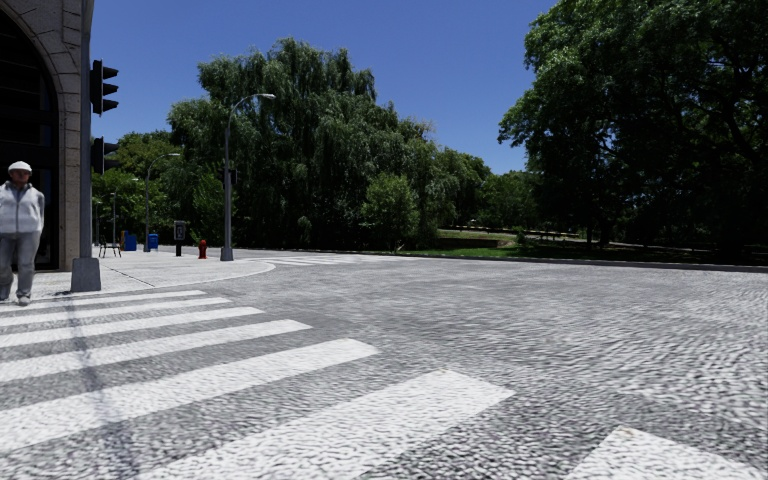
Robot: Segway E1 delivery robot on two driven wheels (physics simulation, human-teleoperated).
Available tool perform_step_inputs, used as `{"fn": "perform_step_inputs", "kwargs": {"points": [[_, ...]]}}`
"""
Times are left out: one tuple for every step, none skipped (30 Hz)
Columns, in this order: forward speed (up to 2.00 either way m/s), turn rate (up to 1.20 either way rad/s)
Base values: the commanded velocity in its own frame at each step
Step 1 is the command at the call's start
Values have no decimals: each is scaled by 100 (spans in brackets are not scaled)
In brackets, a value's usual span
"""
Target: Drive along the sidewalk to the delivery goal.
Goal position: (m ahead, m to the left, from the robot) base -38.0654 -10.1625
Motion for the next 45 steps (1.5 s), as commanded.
{"fn": "perform_step_inputs", "kwargs": {"points": [[0,0],[0,0],[0,0],[0,0],[0,0],[0,0],[0,0],[0,0],[0,0],[0,0],[0,0],[0,0],[0,0],[0,0],[0,0],[0,0],[0,0],[0,0],[0,0],[0,0],[0,0],[0,0],[0,0],[0,0],[0,0],[0,0],[0,0],[0,0],[0,0],[0,0],[10,0],[17,0],[30,0],[41,0],[41,0],[48,0],[50,0],[51,0],[51,0],[51,0],[52,0],[53,0],[53,0],[54,0],[54,0]]}}
